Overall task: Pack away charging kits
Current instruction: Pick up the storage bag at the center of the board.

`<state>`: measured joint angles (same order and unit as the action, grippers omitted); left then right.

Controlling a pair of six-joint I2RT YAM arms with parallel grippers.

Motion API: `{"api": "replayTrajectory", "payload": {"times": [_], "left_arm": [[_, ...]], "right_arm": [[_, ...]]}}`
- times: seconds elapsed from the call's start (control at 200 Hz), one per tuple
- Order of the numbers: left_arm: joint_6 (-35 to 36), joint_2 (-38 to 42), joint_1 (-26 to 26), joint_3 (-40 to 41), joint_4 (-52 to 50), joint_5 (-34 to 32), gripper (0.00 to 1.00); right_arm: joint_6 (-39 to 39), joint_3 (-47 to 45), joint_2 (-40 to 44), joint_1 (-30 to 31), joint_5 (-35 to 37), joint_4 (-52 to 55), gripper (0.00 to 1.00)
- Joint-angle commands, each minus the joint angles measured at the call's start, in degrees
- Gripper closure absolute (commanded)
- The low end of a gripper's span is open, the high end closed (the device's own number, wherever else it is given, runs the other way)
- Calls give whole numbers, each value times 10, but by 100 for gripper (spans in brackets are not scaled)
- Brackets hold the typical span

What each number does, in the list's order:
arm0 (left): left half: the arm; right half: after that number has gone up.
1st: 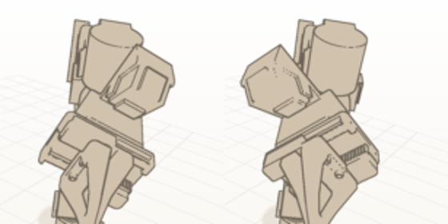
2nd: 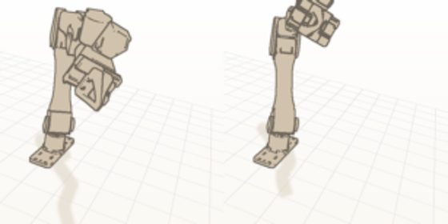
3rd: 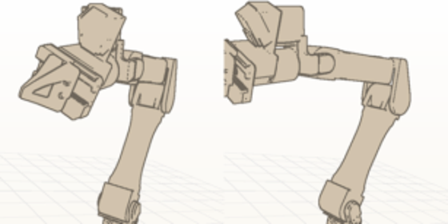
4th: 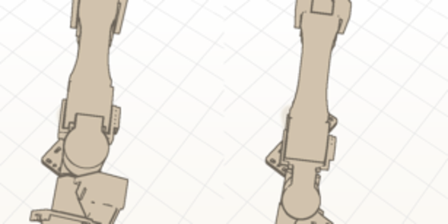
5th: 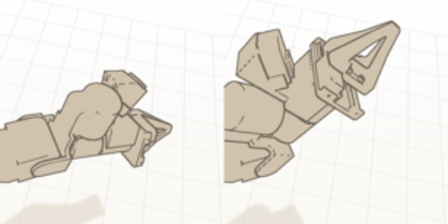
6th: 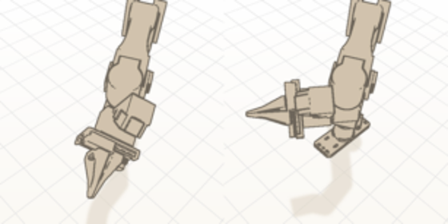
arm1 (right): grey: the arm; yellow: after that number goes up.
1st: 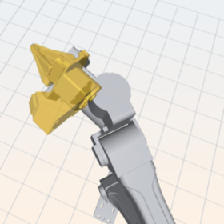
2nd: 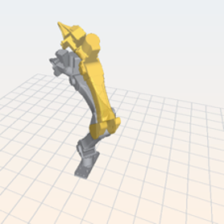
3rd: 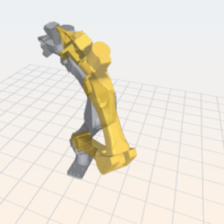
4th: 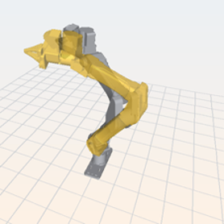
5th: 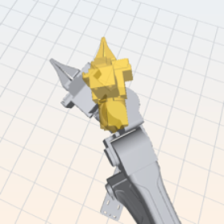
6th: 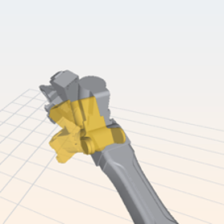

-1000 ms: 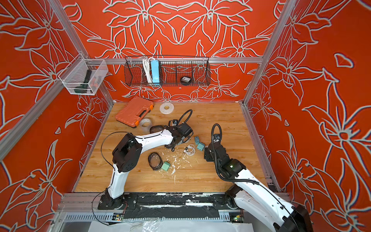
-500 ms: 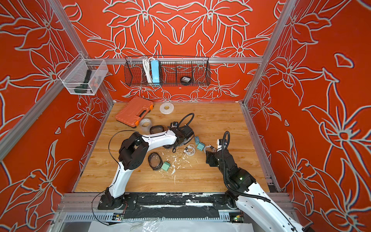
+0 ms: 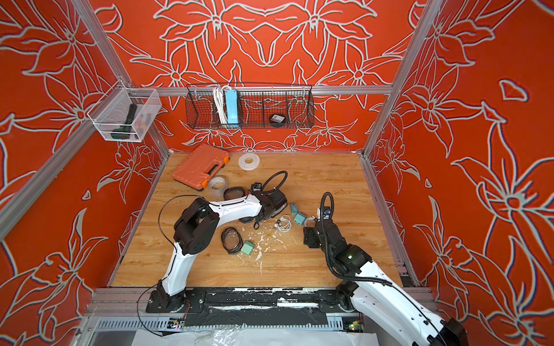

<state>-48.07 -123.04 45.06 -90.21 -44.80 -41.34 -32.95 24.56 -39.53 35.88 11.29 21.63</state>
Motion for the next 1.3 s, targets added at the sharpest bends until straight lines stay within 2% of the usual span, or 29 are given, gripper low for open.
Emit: {"api": "replayTrajectory", "payload": {"times": [0.0,0.125,0.285,0.505,0.821,0.971,1.221,1.296], "left_arm": [[-16,31,0,10,-24,-28,41],[-21,32,0,16,-30,-39,40],[-18,20,-1,10,-30,-40,47],[-21,-6,-4,-10,-44,-41,49],[-15,-15,-6,-19,-44,-38,44],[-20,-18,-10,-19,-54,-43,54],[-18,-25,-16,-21,-58,-44,55],[-18,-25,-16,-20,-59,-45,62]], "right_arm": [[-15,3,-1,-4,-6,-14,22],[-17,2,5,-4,-10,-11,22],[-18,-1,17,-4,-12,-6,22],[-18,0,32,-4,-14,3,22],[-19,0,35,-4,-22,2,22],[-21,0,34,-4,-26,0,22],[-24,-1,34,-4,-31,-1,22],[-24,-1,33,-3,-32,-1,22]]}}
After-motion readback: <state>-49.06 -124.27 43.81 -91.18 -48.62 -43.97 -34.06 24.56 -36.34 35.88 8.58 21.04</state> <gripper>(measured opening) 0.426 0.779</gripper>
